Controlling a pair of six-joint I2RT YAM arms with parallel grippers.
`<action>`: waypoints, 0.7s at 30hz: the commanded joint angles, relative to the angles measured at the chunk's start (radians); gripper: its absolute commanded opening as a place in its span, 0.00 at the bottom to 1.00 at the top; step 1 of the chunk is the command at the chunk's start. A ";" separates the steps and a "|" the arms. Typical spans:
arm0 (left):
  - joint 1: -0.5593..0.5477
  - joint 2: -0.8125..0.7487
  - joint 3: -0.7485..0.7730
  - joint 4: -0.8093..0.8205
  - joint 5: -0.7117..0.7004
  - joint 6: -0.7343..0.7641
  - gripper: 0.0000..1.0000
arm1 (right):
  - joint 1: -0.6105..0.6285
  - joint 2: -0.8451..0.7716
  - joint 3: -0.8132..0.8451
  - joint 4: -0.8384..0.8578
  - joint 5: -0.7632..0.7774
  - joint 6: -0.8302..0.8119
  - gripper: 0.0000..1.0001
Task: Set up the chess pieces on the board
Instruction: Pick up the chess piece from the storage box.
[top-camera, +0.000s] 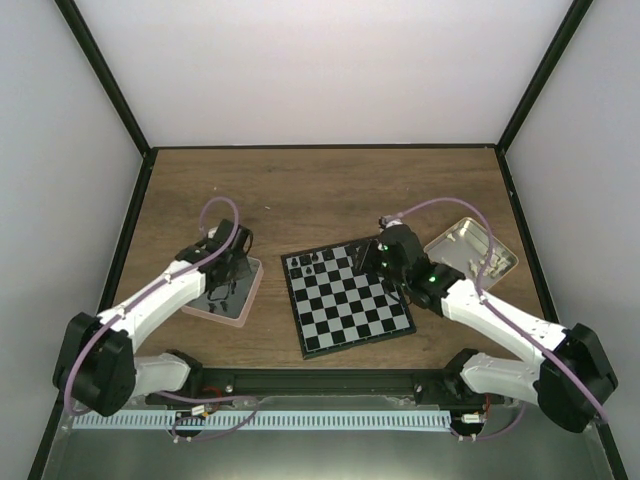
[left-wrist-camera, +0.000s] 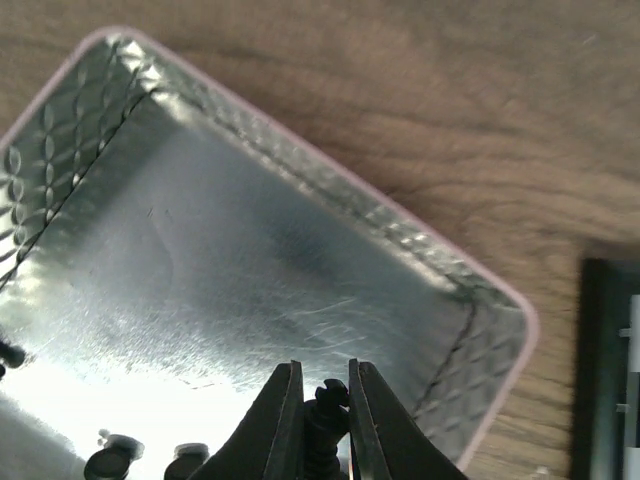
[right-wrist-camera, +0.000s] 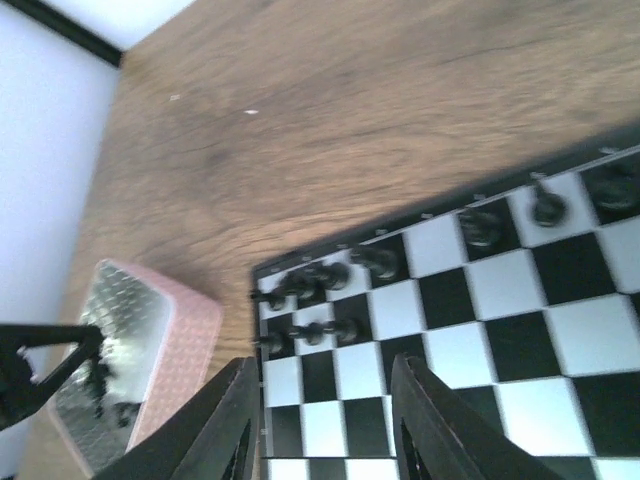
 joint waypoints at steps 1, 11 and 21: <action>0.005 -0.066 0.054 0.044 0.048 0.011 0.05 | -0.005 0.030 -0.017 0.184 -0.223 -0.101 0.40; 0.005 -0.176 0.103 0.264 0.422 -0.102 0.05 | 0.085 0.174 -0.037 0.520 -0.450 -0.076 0.53; 0.004 -0.306 0.000 0.664 0.479 -0.505 0.08 | 0.141 0.177 -0.087 0.881 -0.375 0.049 0.62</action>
